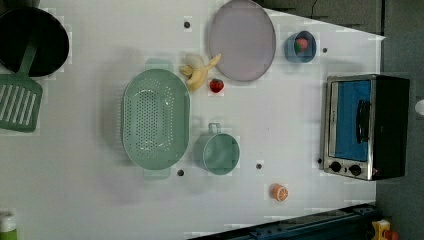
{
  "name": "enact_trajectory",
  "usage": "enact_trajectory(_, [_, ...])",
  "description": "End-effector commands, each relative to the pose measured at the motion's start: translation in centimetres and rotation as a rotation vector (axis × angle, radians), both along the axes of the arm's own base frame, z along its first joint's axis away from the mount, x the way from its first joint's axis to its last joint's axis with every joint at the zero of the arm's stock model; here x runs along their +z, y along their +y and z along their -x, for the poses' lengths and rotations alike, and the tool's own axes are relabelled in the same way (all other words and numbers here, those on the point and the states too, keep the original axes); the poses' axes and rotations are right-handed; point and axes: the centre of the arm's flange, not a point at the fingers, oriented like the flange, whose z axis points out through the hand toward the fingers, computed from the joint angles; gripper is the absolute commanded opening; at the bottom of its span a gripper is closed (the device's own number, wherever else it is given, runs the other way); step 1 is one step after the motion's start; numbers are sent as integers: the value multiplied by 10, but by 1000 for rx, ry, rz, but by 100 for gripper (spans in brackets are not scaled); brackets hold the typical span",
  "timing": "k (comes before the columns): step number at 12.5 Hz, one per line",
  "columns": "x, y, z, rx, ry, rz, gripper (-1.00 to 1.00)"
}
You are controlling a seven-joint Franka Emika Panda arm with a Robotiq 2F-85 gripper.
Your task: Pick Ketchup from oven and place it on table.
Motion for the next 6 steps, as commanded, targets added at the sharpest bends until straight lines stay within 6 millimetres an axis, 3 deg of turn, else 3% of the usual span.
enact_trajectory(1, [-4,110,-18,197,69,-48,27])
enact_trajectory(3, [-11,153,-19,274,87,-59,27])
enact_trajectory(6, [-60,199,-14,332,179,-83,27])
